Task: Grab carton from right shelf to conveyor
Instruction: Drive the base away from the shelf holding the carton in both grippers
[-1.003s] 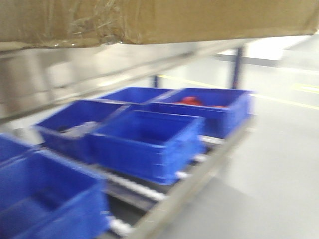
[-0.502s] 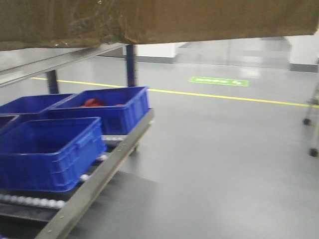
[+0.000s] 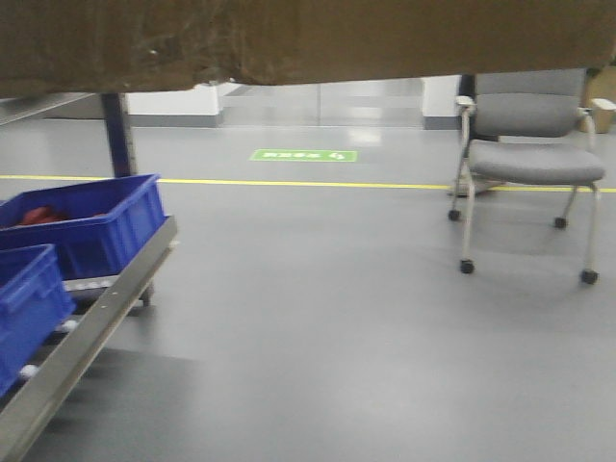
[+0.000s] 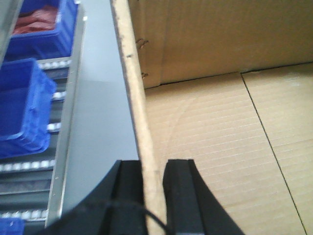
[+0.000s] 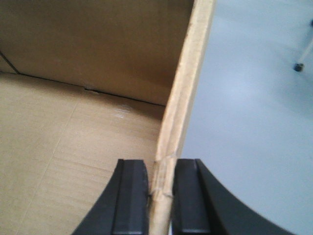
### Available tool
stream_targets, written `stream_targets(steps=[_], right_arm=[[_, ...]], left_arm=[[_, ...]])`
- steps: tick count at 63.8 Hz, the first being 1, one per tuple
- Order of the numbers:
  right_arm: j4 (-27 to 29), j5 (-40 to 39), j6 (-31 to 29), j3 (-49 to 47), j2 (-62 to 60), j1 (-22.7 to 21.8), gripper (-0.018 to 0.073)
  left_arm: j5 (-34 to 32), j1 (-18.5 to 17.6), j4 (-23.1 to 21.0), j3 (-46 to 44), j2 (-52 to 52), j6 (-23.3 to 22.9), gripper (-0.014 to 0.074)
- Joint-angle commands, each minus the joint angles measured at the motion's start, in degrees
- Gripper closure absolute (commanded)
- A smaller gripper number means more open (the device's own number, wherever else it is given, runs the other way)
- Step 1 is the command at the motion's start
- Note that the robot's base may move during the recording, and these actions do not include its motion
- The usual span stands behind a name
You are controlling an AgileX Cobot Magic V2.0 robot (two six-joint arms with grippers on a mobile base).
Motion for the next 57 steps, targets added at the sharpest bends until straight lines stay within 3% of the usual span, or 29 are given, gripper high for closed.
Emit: stream_targets(steps=[1, 57], right_arm=[[1.0, -3.9, -1.0, -0.2, -0.9, 0.3, 0.0627], [1.1, -4.0, -1.0, -0.2, -0.9, 0.3, 0.0627]], left_arm=[[-2.6, -0.8, -2.8, -0.4, -0.6, 0.3, 0.0614], [-2.6, -0.8, -2.3, -0.4, -0.6, 0.3, 0.0614]])
